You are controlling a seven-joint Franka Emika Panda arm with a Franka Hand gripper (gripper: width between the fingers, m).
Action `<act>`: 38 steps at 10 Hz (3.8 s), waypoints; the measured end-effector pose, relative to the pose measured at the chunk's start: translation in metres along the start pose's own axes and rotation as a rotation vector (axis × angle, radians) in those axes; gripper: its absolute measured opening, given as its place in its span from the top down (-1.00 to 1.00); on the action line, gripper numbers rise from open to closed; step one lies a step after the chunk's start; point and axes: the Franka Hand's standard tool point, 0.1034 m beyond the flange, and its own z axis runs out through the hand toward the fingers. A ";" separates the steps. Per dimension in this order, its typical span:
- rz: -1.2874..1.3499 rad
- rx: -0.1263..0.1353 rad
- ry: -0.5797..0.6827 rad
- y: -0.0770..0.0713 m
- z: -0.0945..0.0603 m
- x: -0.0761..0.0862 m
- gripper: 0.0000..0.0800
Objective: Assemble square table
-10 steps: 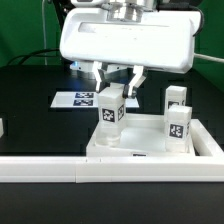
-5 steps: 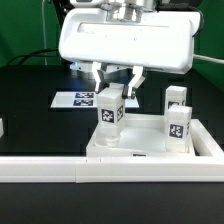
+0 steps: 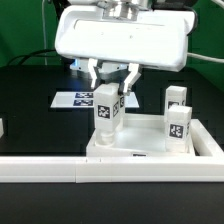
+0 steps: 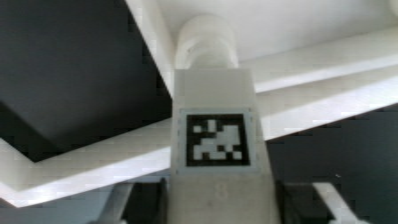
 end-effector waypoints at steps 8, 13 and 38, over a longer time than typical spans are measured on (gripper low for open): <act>-0.033 0.013 0.100 -0.007 0.015 -0.007 0.27; -0.044 0.015 0.121 -0.002 0.015 -0.008 0.27; 0.100 0.108 -0.580 0.004 0.006 -0.004 -0.62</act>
Offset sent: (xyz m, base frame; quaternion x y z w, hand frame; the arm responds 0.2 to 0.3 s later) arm 0.0082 0.0085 -0.0108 0.0022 0.0070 0.0113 0.9999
